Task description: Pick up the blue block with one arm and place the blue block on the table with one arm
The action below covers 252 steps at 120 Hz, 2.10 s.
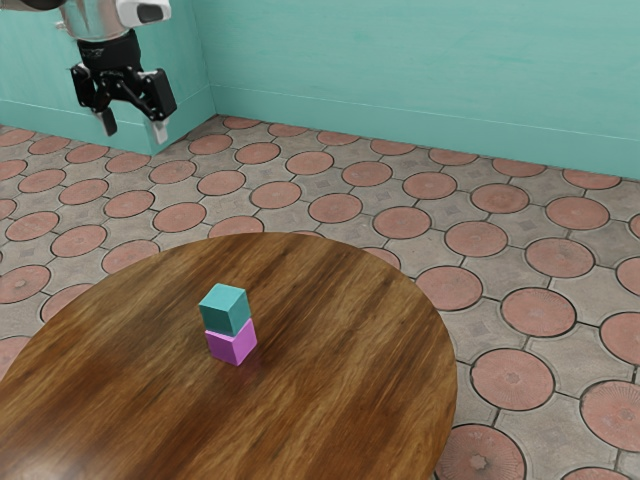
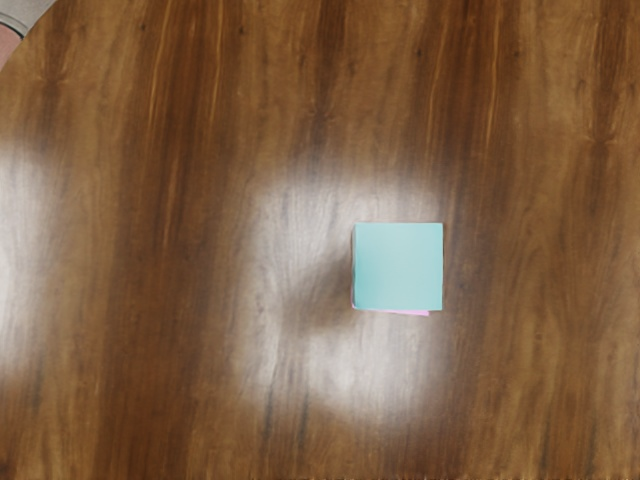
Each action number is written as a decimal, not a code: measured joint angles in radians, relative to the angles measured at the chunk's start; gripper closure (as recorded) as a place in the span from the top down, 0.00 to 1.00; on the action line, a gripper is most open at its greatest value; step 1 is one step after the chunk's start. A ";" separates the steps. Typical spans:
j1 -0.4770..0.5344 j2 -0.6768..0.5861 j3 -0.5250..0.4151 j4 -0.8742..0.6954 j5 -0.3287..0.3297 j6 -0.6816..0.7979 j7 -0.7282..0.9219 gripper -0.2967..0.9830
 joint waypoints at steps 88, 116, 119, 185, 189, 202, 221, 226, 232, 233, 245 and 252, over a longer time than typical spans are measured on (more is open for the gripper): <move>-0.029 0.143 -0.036 0.298 -0.019 -0.164 -0.013 0.77; -0.018 0.112 -0.077 -0.096 -0.015 0.046 -0.013 0.77; -0.019 0.110 -0.083 -0.131 -0.015 0.073 -0.013 0.77; 0.014 0.135 -0.098 -0.481 -0.007 0.519 0.020 0.77; 0.017 0.143 -0.098 -0.484 0.002 0.533 0.026 0.77; 0.021 0.157 -0.098 -0.509 0.018 0.587 0.051 0.77; 0.019 0.178 -0.098 -0.519 0.024 0.633 0.082 0.77; 0.021 0.184 -0.097 -0.521 0.025 0.641 0.090 0.77; 0.025 0.193 -0.097 -0.523 0.026 0.649 0.097 0.77; 0.025 0.195 -0.097 -0.524 0.026 0.651 0.099 0.77; 0.027 0.204 -0.097 -0.537 0.025 0.674 0.110 0.77; 0.026 0.204 -0.098 -0.542 0.022 0.683 0.115 0.77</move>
